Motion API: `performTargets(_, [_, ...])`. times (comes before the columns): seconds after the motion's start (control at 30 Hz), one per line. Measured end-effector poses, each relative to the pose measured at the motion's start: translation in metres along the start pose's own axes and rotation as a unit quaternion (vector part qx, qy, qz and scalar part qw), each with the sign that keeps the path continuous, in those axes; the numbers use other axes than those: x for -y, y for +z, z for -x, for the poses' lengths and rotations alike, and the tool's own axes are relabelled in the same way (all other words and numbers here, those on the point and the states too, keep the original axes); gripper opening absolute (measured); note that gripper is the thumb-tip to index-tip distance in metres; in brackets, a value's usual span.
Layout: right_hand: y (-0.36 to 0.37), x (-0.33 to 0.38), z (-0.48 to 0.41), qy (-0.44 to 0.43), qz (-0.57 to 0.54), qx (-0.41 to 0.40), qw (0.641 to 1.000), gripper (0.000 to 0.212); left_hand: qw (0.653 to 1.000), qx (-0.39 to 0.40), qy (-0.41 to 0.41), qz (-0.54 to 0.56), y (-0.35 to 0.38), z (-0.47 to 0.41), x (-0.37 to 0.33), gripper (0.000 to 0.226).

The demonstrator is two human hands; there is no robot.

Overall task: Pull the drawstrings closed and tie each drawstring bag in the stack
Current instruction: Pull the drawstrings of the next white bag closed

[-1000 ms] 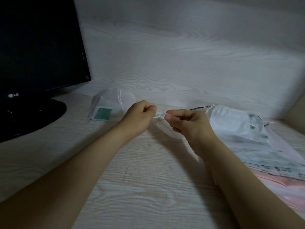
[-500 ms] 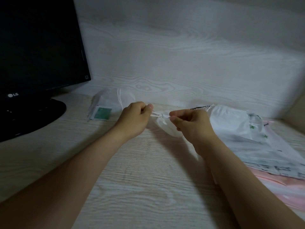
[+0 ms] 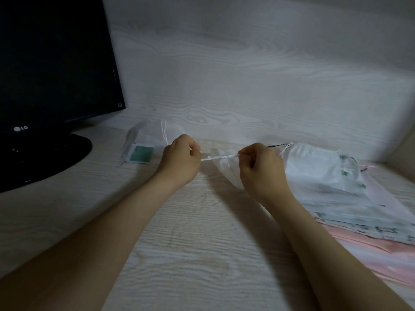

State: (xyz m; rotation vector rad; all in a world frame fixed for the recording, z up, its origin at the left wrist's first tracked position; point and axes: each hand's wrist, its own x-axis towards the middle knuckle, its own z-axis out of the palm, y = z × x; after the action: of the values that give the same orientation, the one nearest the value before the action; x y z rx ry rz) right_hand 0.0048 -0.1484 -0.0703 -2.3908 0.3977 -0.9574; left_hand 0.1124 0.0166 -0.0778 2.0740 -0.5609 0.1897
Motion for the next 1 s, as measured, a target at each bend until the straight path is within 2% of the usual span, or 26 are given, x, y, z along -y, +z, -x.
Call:
performTargets(0.23, [0.003, -0.002, 0.000, 0.026, -0.035, -0.025, 0.999, 0.013, 1.000, 0.002, 0.018, 0.000, 0.000, 0.000, -0.002, 0.012])
performTargets(0.47, [0.011, -0.007, -0.004, 0.102, -0.107, -0.040, 0.988, 0.012, 0.999, -0.002, 0.049, 0.003, 0.002, 0.002, -0.001, 0.013])
performTargets(0.63, [0.014, -0.009, -0.004, 0.121, -0.079, -0.030, 0.989, 0.013, 0.993, -0.025, 0.111, -0.036, 0.003, 0.004, 0.000, 0.018])
performTargets(0.7, [0.015, -0.008, -0.001, 0.093, -0.044, -0.038, 0.994, 0.014, 0.990, -0.034, 0.129, -0.051, 0.002, 0.005, 0.001, 0.018])
performTargets(0.83, [0.004, 0.002, 0.004, -0.023, -0.035, -0.047, 0.998, 0.020, 0.985, -0.031, 0.156, -0.062, 0.003, 0.006, 0.004, 0.014])
performTargets(0.93, [-0.004, 0.009, 0.010, -0.095, -0.031, -0.010, 0.995, 0.036, 0.985, 0.028, 0.170, -0.027, 0.003, 0.009, 0.004, 0.046])
performTargets(1.0, [-0.007, 0.012, 0.013, -0.151, -0.002, -0.010, 0.988, 0.031, 0.983, 0.071, 0.171, -0.013, 0.003, 0.009, 0.004, 0.065])
